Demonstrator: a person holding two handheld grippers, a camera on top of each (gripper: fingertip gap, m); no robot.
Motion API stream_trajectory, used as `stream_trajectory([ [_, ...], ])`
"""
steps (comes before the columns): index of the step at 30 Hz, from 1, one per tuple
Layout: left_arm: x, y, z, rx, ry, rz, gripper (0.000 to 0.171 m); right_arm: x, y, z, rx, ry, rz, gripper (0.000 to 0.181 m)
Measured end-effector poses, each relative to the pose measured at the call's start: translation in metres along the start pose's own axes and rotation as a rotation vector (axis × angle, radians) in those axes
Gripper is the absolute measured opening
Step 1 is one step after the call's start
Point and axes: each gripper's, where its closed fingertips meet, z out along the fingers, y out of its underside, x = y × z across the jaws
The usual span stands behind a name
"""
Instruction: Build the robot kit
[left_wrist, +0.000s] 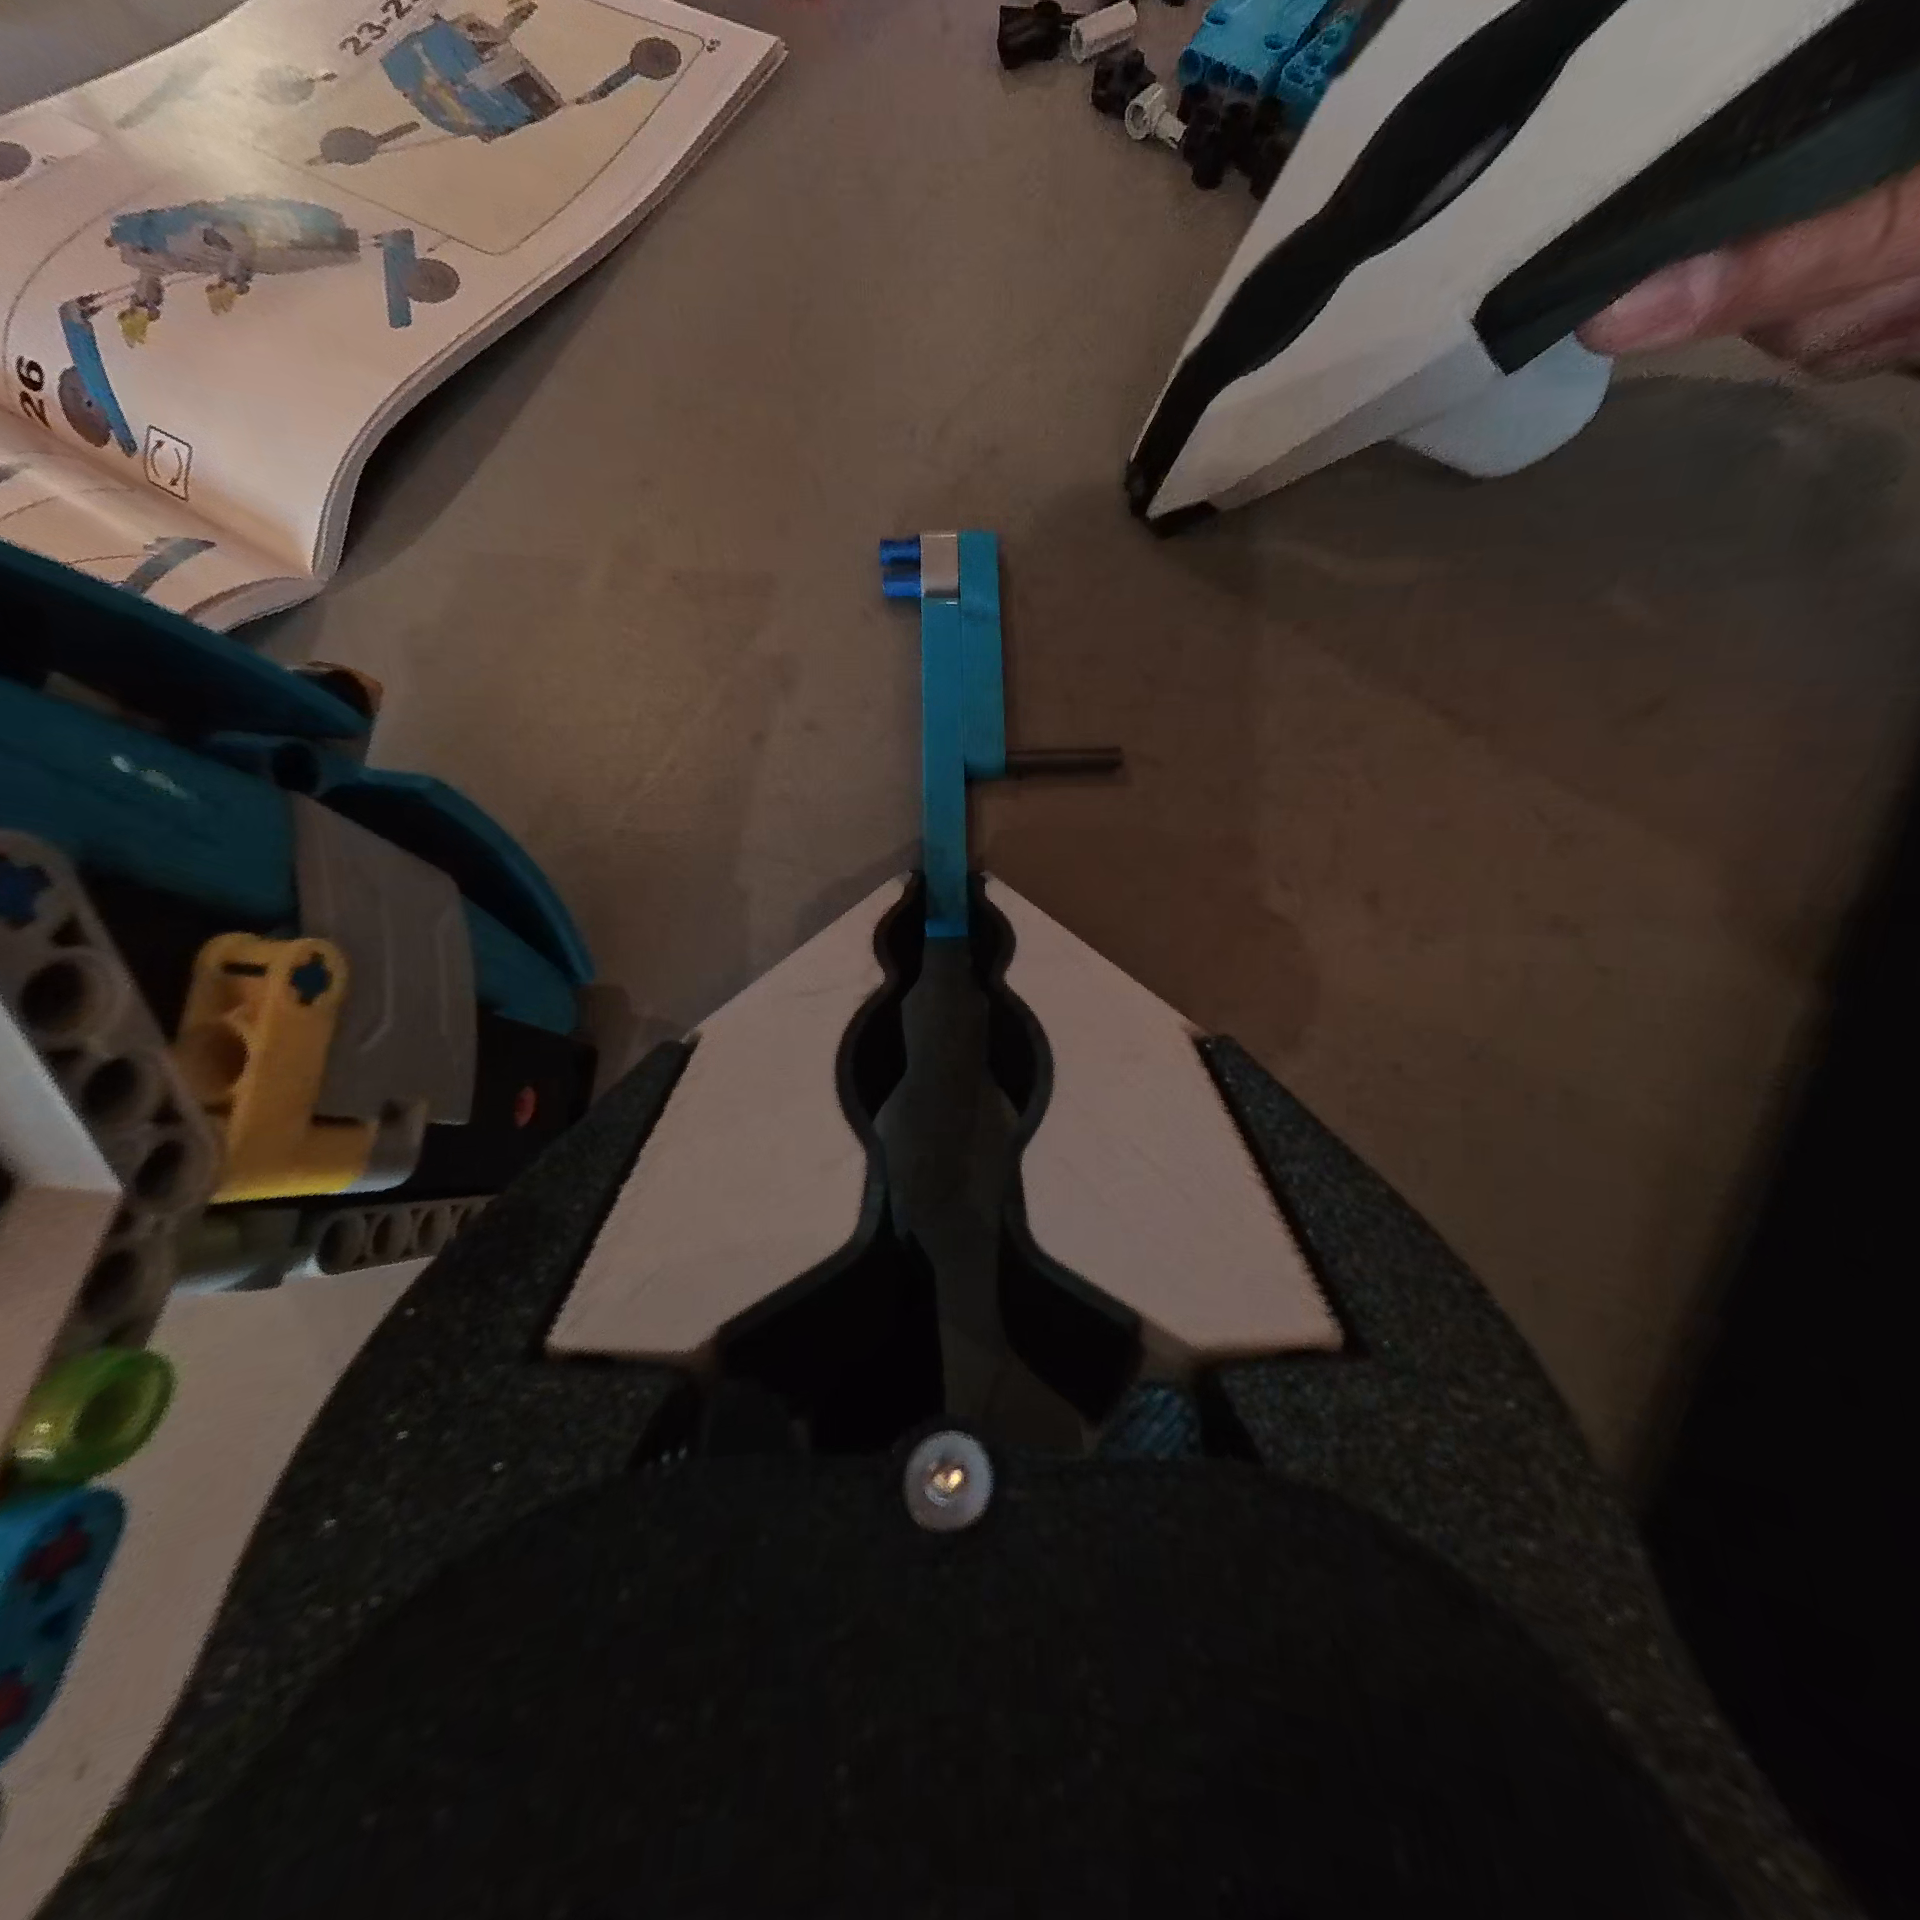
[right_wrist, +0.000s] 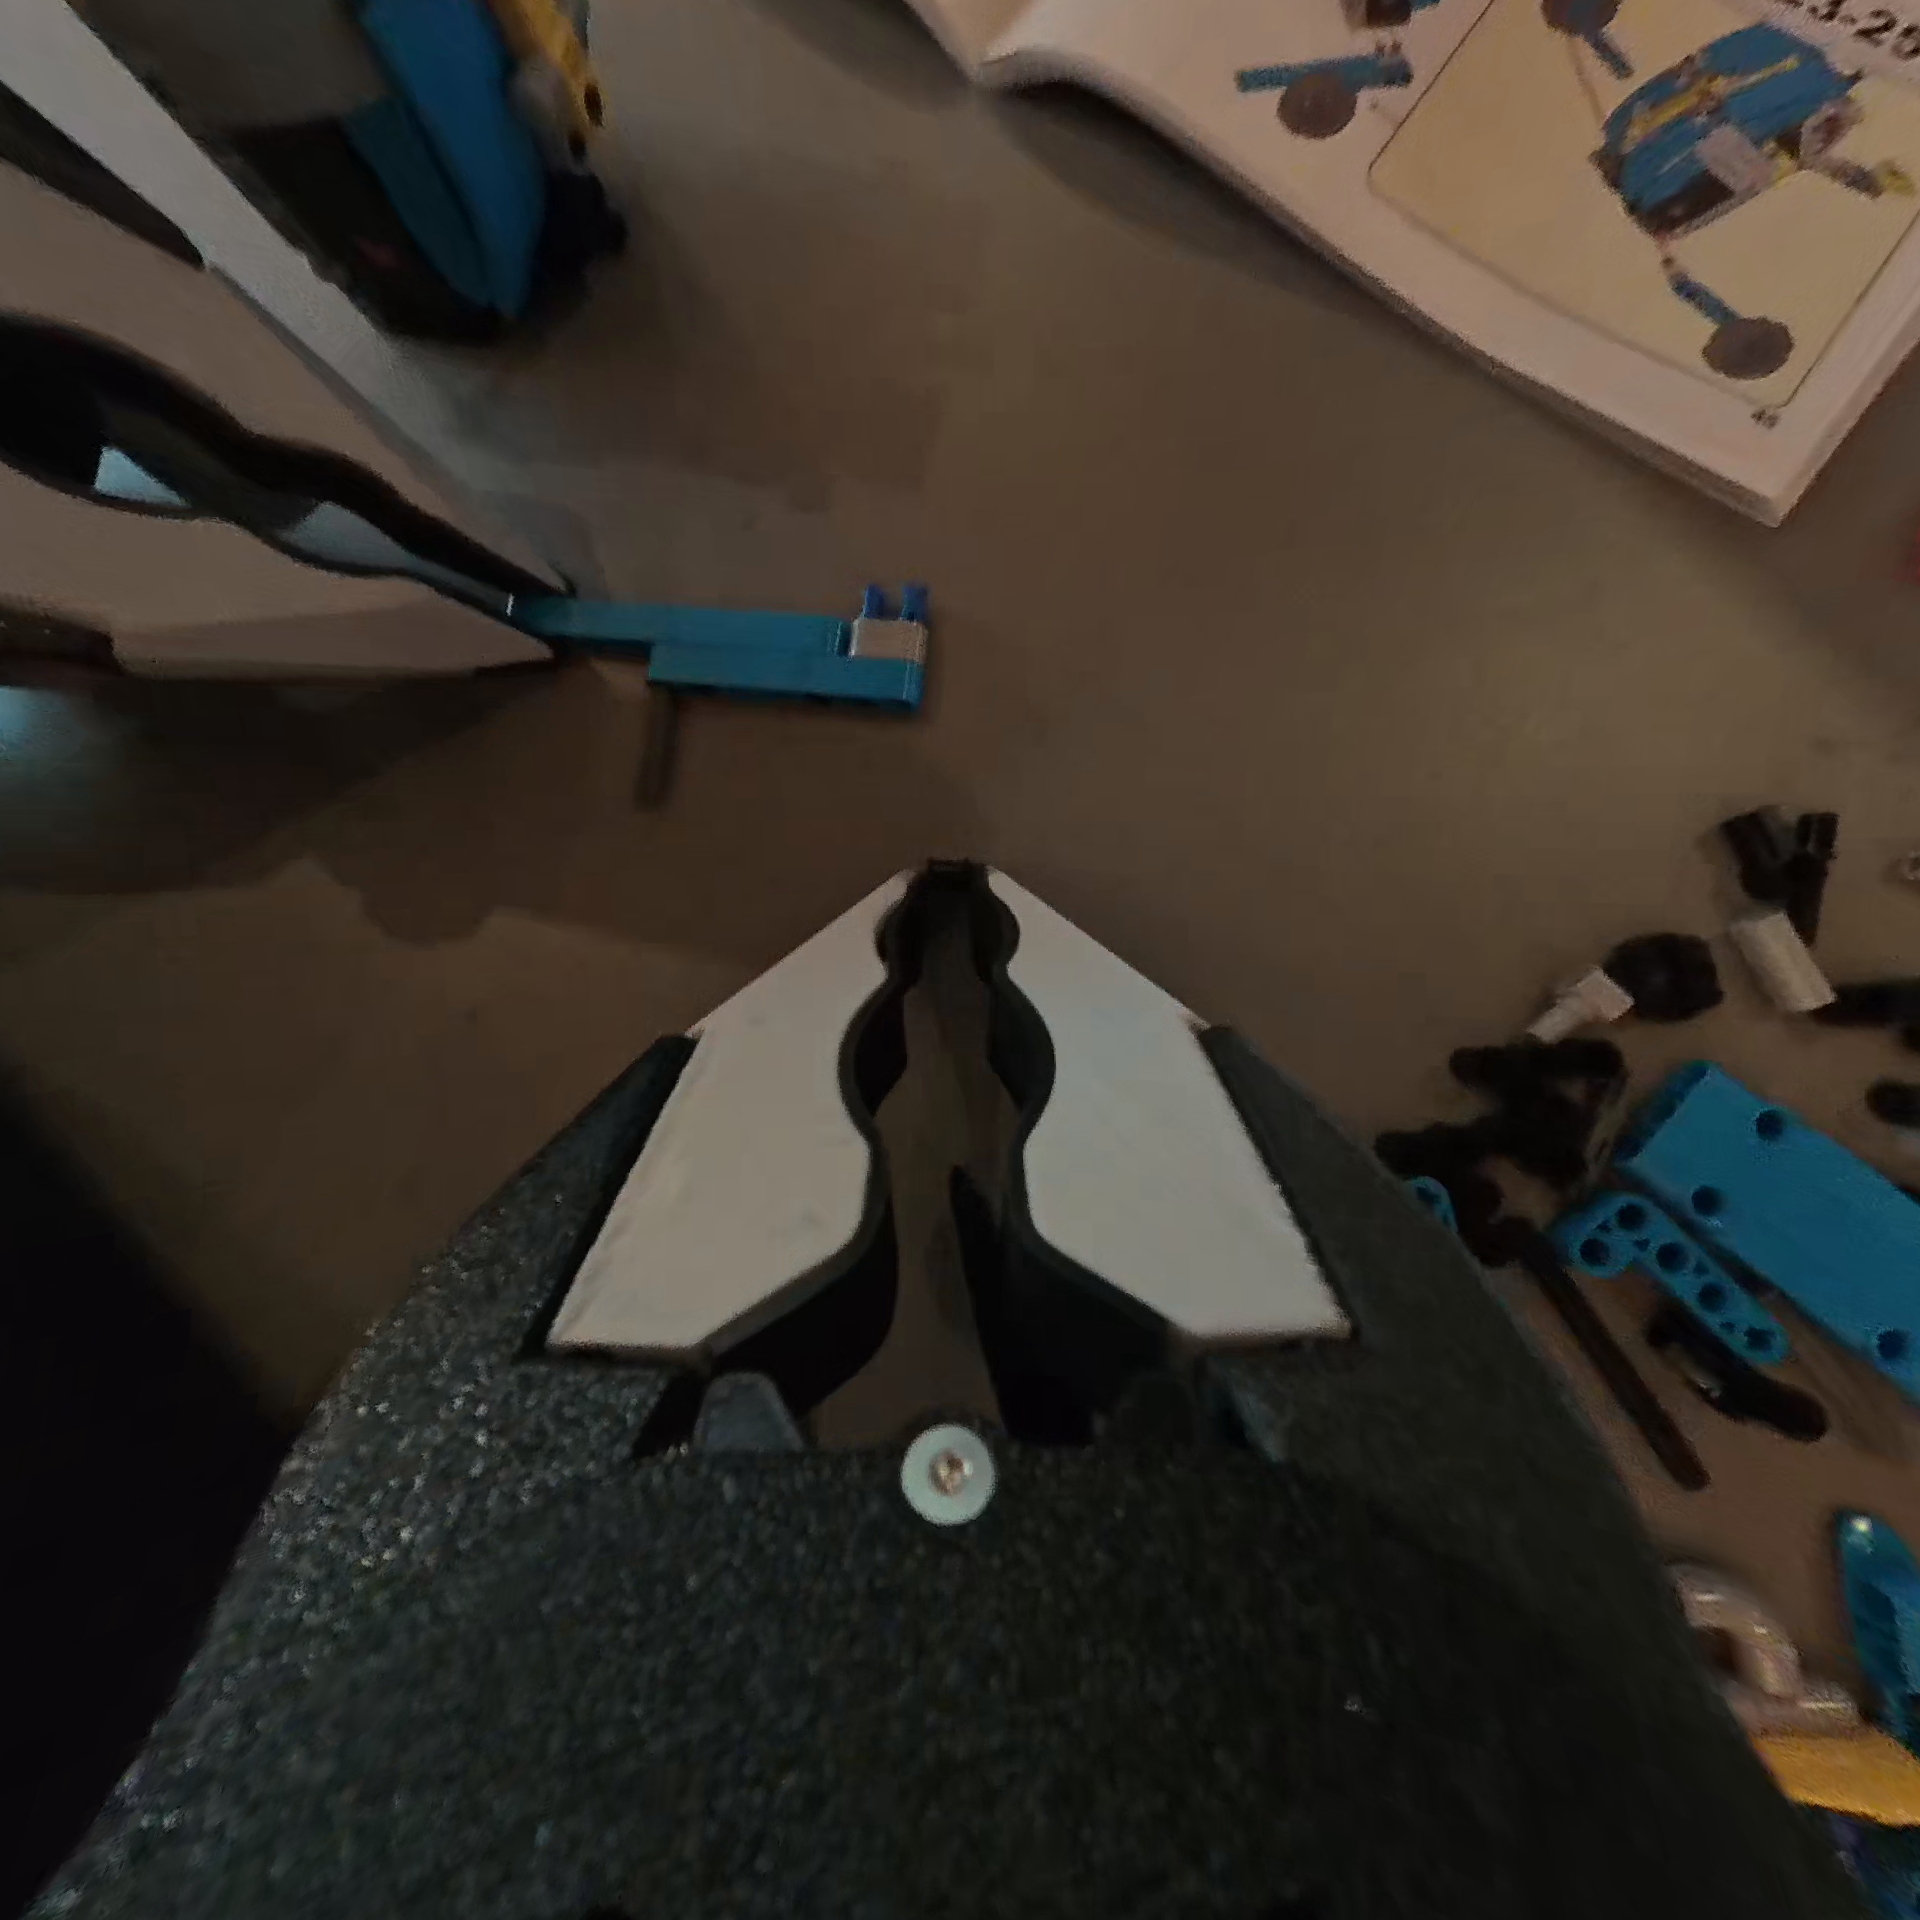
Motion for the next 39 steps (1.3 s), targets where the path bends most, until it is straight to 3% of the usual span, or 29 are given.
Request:
stream_trajectory([
  [7, 0.0, 0.0, 0.0, 0.0, 0.002, -0.002, 0.008, 0.0, 0.0, 0.0, 0.055, 0.025, 0.047, 0.009],
  [12, 0.0, 0.0, 0.0, 0.0, -0.005, 0.007, 0.008, 0.0, -0.001, -0.008, 0.122, -0.037, 0.196, 0.024],
  [15, 0.0, 0.0, 0.0, 0.0, -0.001, 0.003, 0.008, 0.011, -0.006, -0.042, 0.244, -0.035, 0.261, 0.022],
  [18, 0.0, 0.0, 0.0, 0.0, 0.006, -0.006, 0.008, 0.043, 0.003, -0.095, 0.348, 0.039, 0.328, 0.021],
  [21, 0.0, 0.0, 0.0, 0.0, 0.004, -0.004, 0.008, 0.105, 0.048, -0.162, 0.35, 0.258, 0.401, 0.021],
  [24, 0.0, 0.0, 0.0, 0.0, -0.003, 0.005, 0.008, 0.166, 0.124, -0.231, 0.257, 0.525, 0.494, 0.024],
  [27, 0.0, 0.0, 0.0, 0.0, -0.005, 0.007, 0.008, 0.19, 0.195, -0.267, 0.114, 0.661, 0.555, 0.028],
  [32, 0.0, 0.0, 0.0, 0.0, 0.0, 0.001, 0.008, 0.184, 0.213, -0.273, 0.189, 0.601, 0.645, 0.027],
  [39, 0.0, 0.0, 0.0, 0.0, -0.003, 0.005, 0.008, 0.188, 0.206, -0.237, 0.132, 0.557, 0.61, 0.029],
])
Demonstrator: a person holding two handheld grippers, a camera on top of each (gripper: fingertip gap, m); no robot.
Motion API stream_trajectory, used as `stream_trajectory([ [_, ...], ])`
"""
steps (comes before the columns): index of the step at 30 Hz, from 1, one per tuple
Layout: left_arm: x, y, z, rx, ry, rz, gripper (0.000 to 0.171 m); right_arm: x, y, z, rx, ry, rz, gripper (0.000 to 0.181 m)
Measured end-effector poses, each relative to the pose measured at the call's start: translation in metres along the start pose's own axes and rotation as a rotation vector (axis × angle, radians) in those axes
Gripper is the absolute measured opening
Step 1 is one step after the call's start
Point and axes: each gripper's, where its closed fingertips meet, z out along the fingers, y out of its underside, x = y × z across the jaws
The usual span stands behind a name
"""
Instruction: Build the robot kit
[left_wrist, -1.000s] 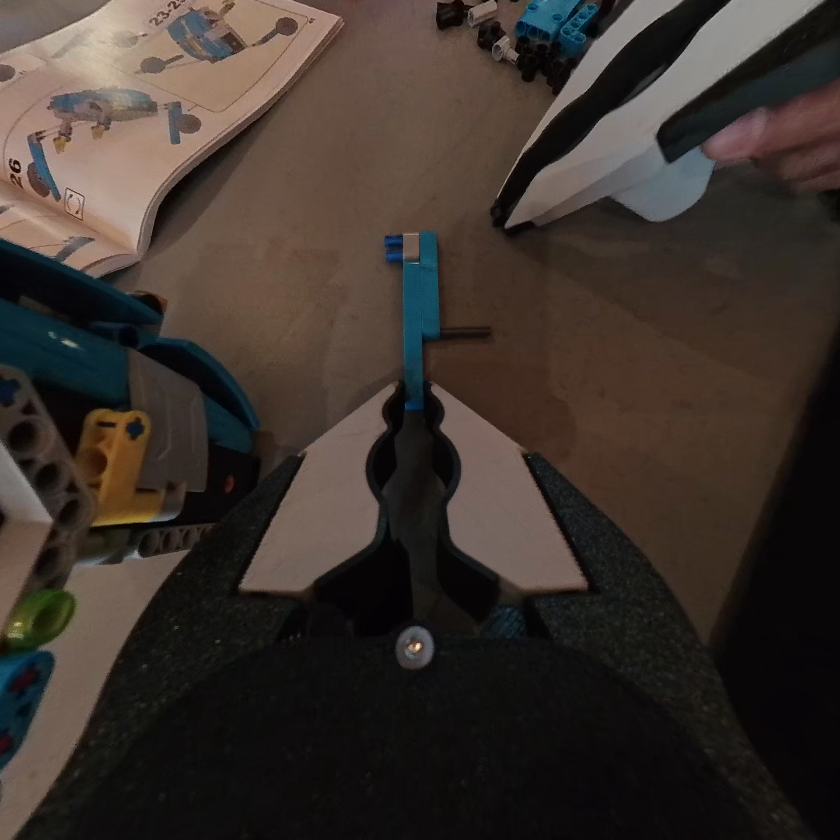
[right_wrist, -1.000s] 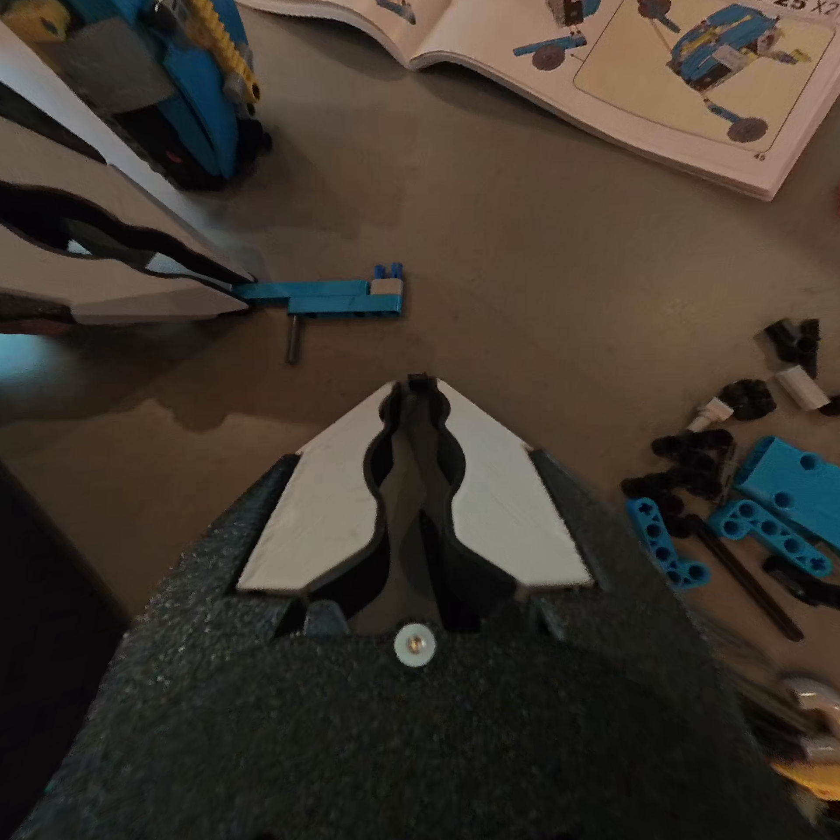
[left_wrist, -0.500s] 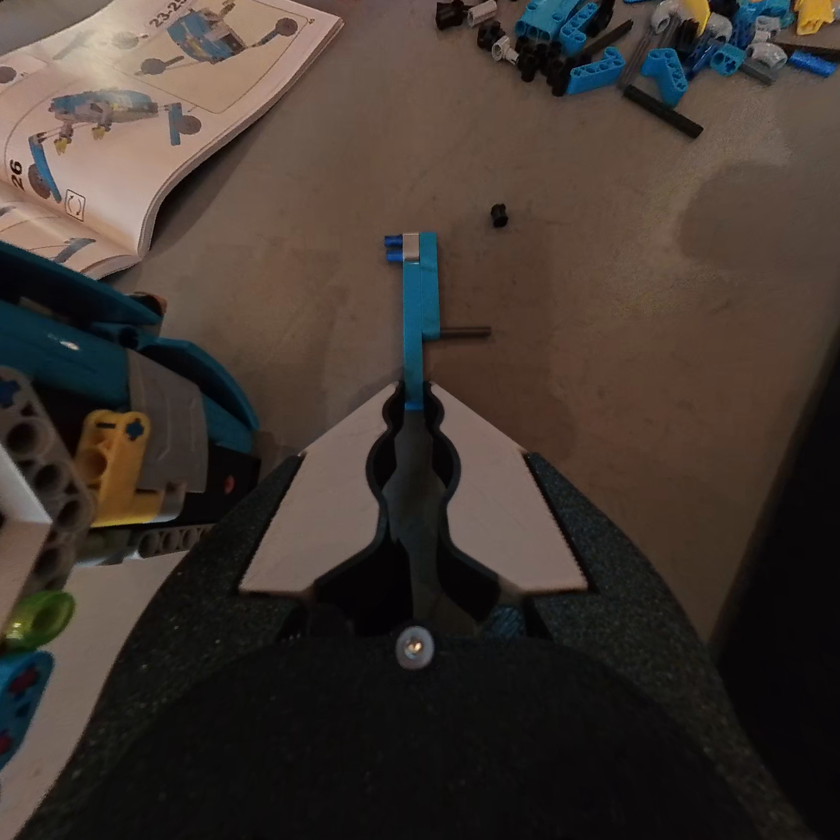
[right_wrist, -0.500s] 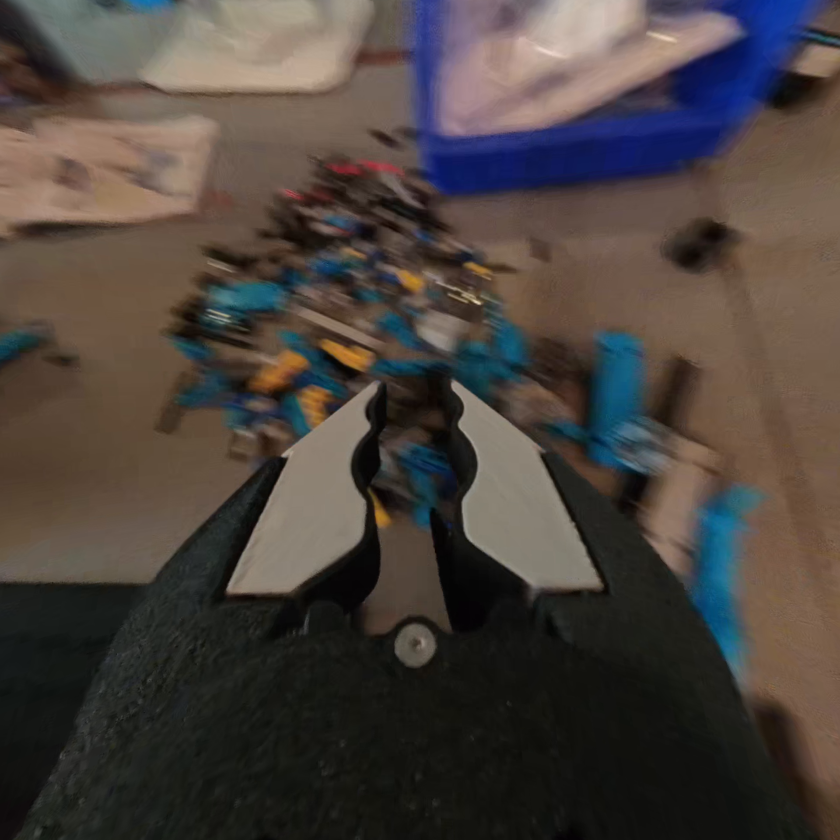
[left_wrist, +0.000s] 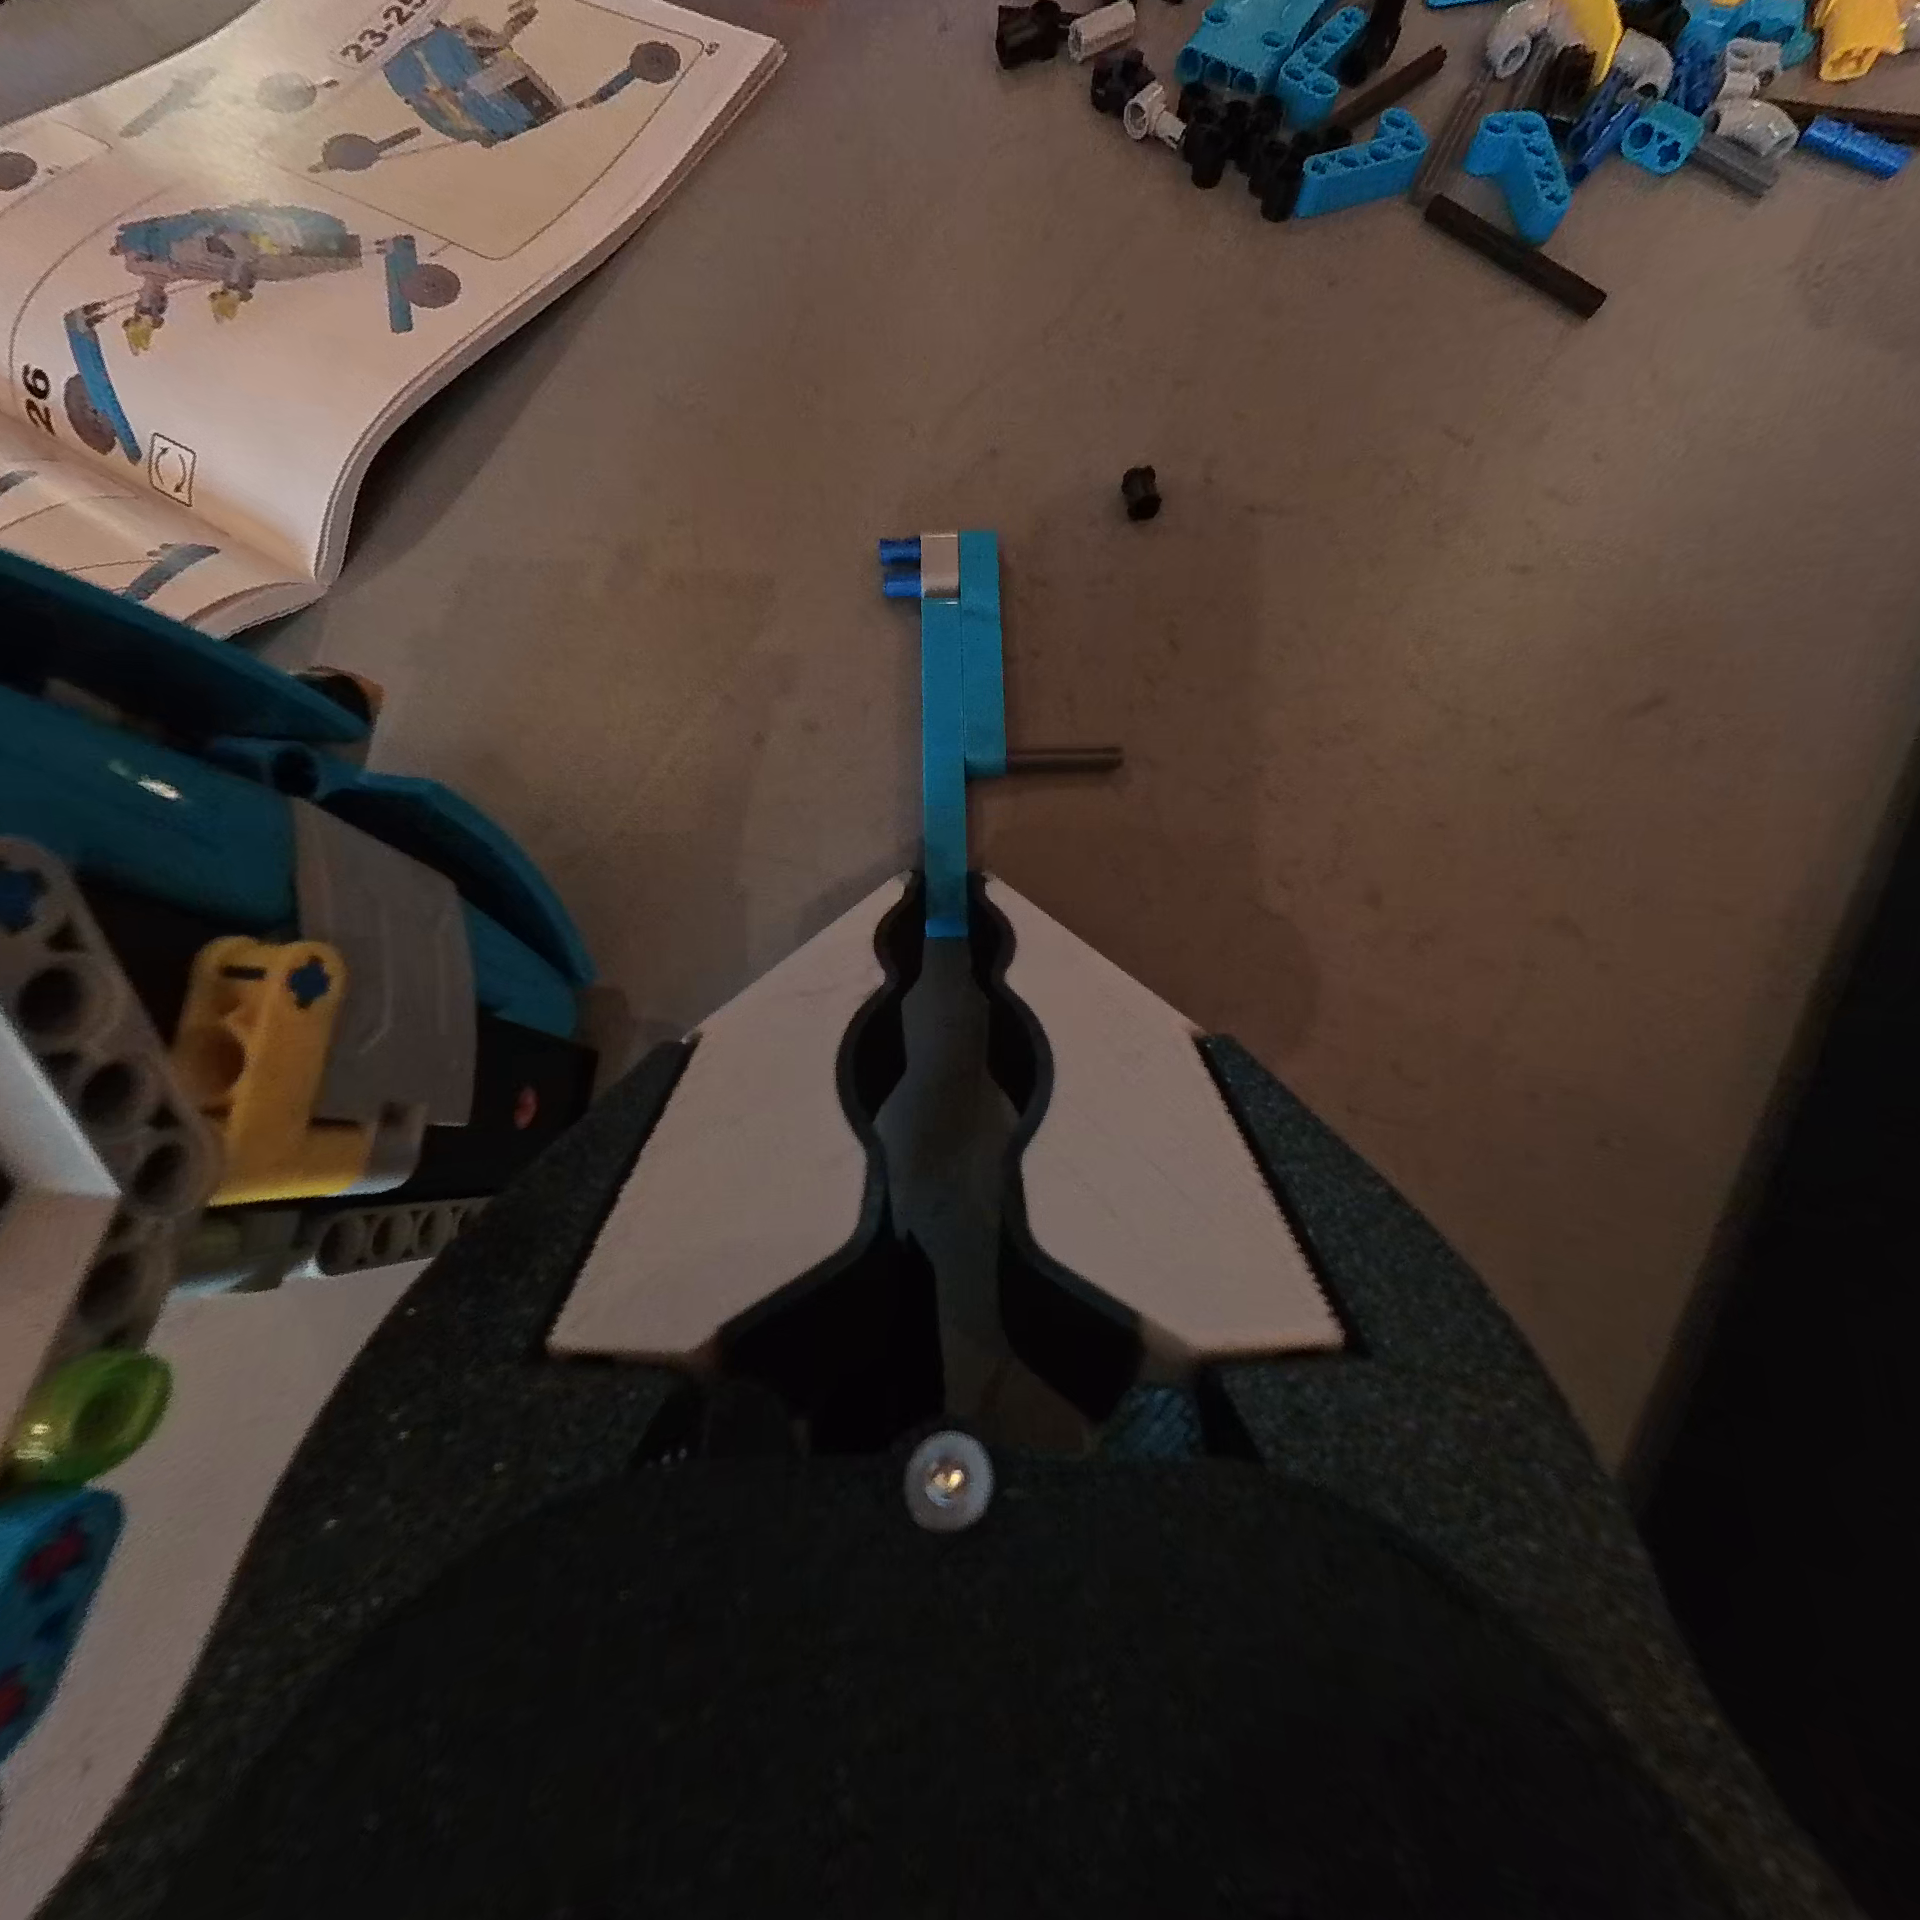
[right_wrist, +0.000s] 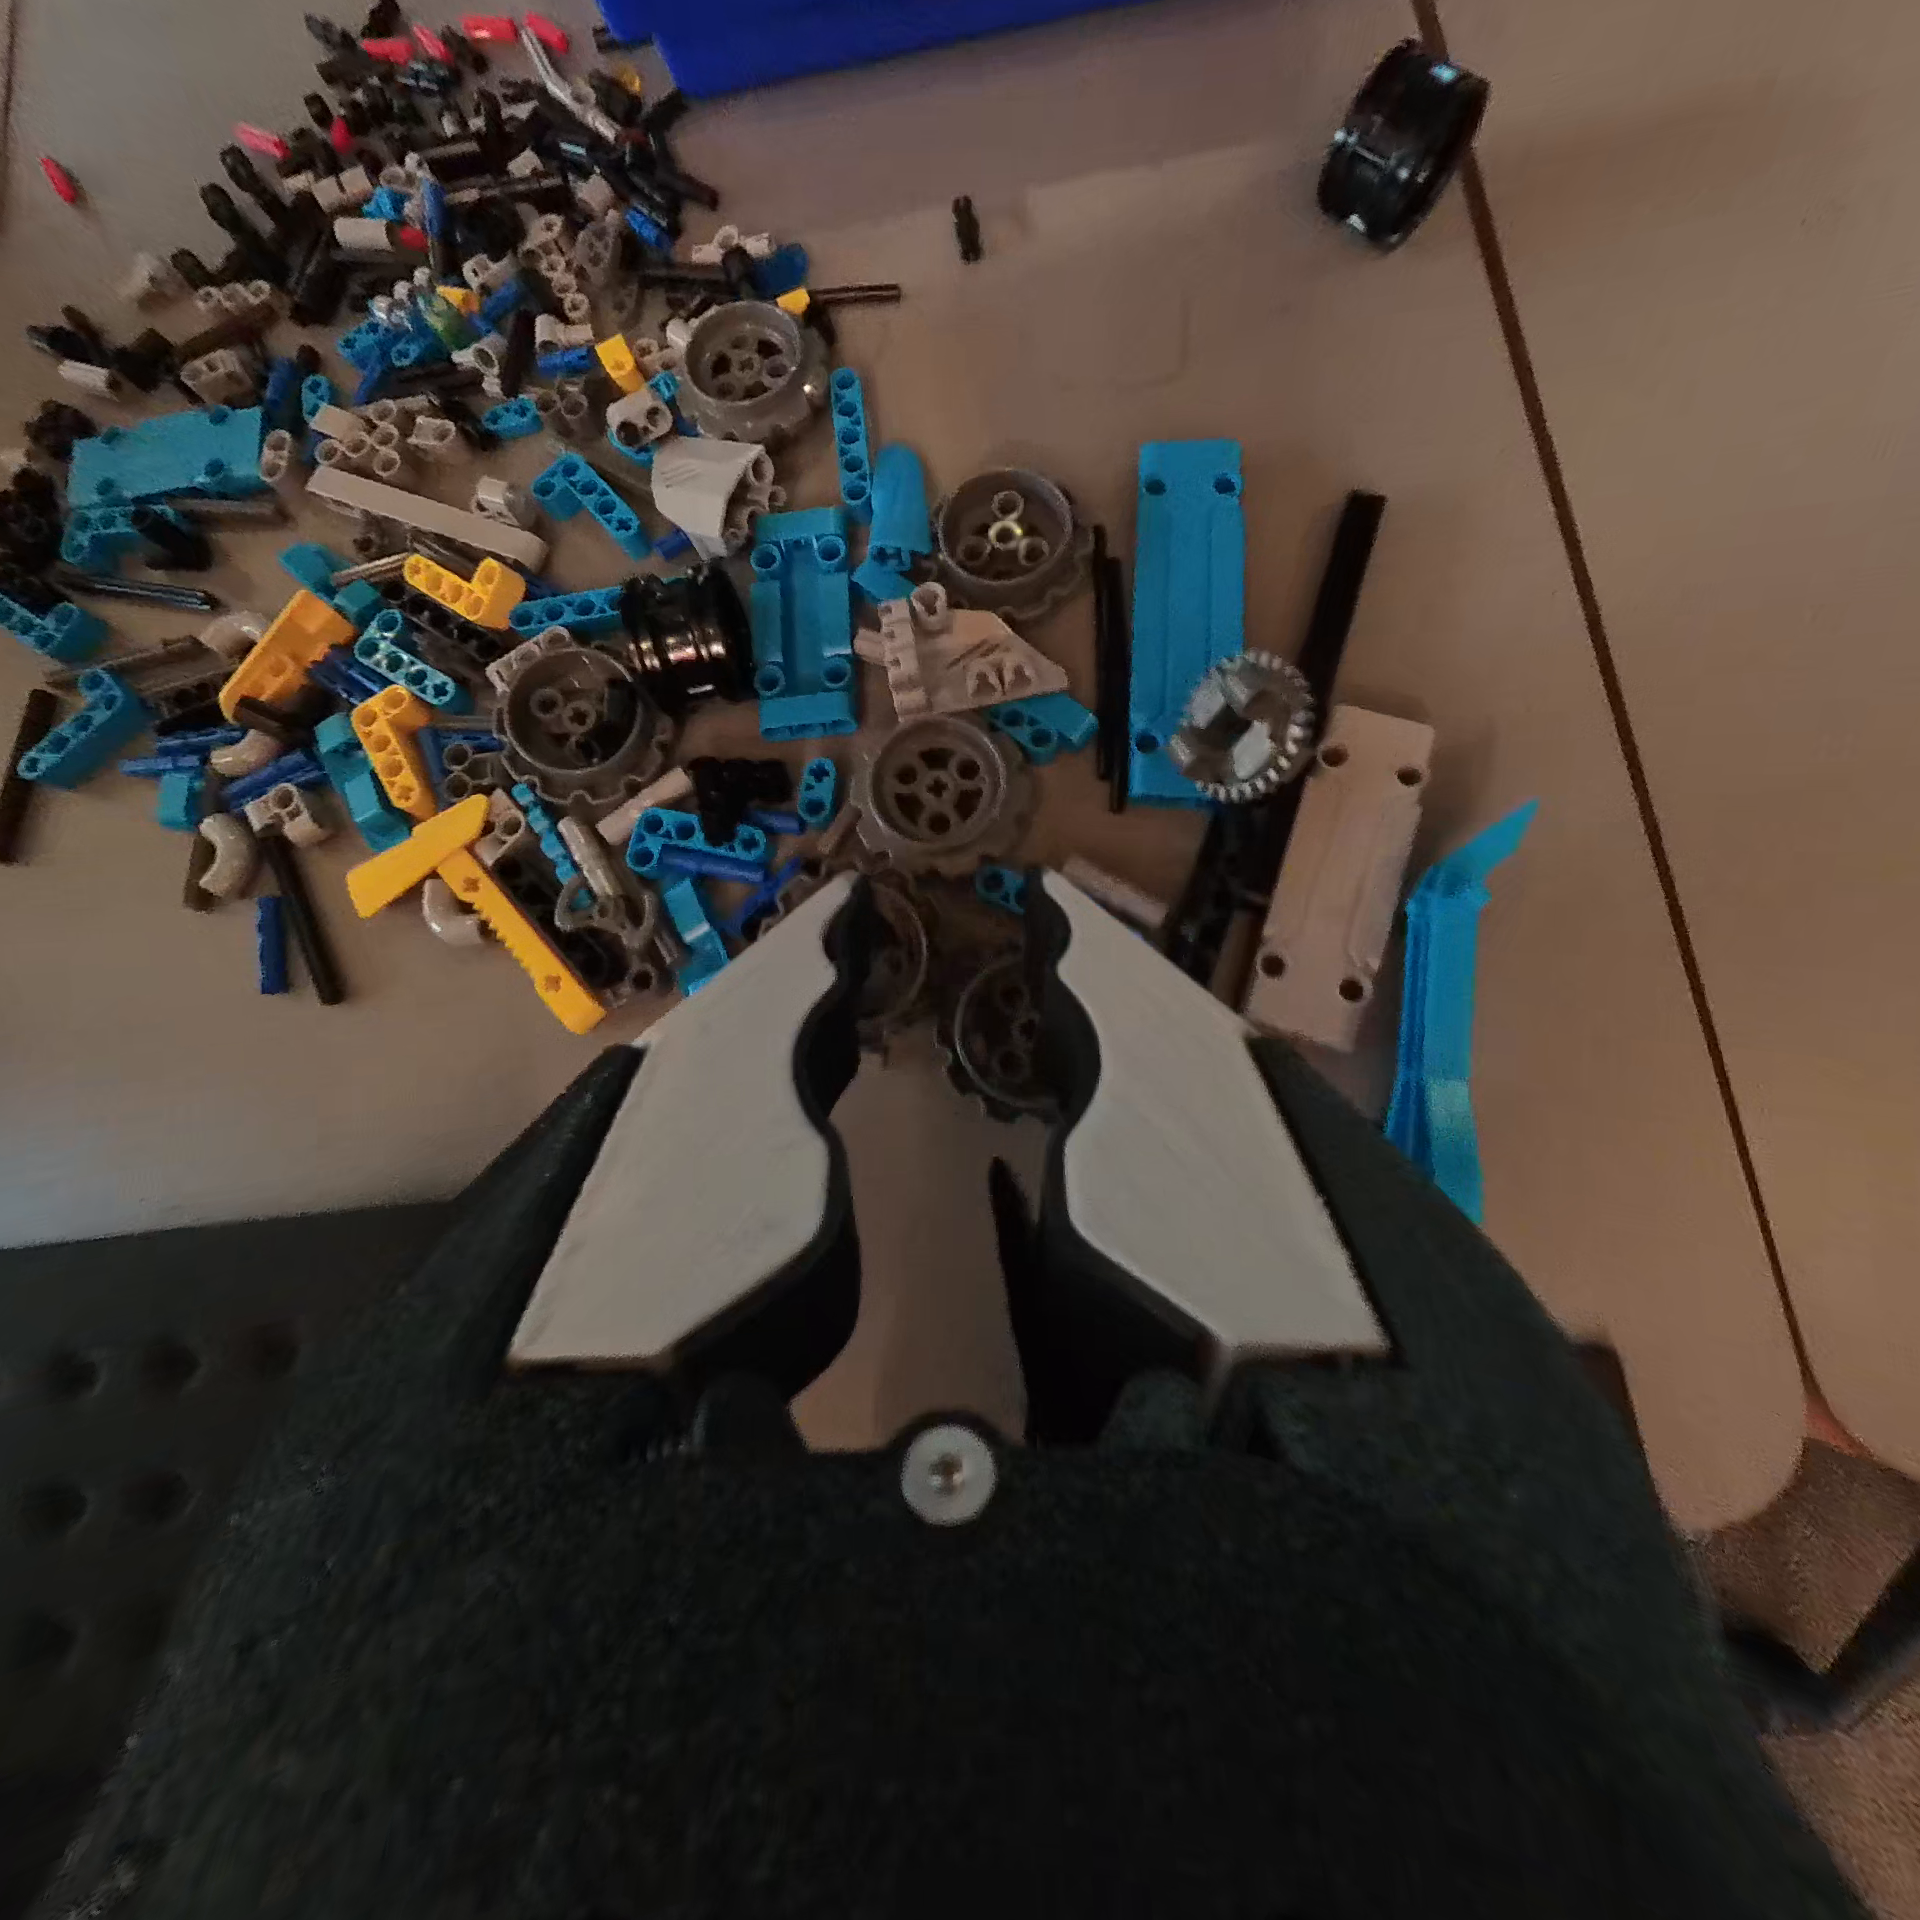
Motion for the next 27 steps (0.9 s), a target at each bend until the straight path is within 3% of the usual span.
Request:
stream_trajectory([
  [8, 0.0, 0.0, 0.0, 0.001, -0.011, 0.014, 0.008, 0.001, -0.003, 0.033, -0.076, 0.032, -0.015, 0.044],
  [10, 0.0, 0.0, 0.0, 0.001, -0.012, 0.016, 0.008, 0.001, -0.001, 0.036, -0.09, 0.015, 0.026, 0.04],
  [15, 0.0, 0.0, 0.0, 0.001, -0.01, 0.013, 0.008, 0.001, -0.008, 0.031, -0.063, 0.03, -0.008, 0.039],
  [19, 0.0, 0.0, 0.0, 0.001, -0.01, 0.013, 0.008, -0.009, -0.034, 0.011, 0.022, 0.085, -0.15, 0.039],
  [23, 0.0, 0.0, 0.0, 0.001, -0.013, 0.017, 0.008, -0.059, -0.068, -0.006, 0.13, 0.085, -0.379, 0.039],
  [27, 0.0, 0.0, 0.0, 0.001, -0.019, 0.025, 0.008, -0.165, -0.07, 0.004, 0.161, -0.181, -0.476, 0.038],
])
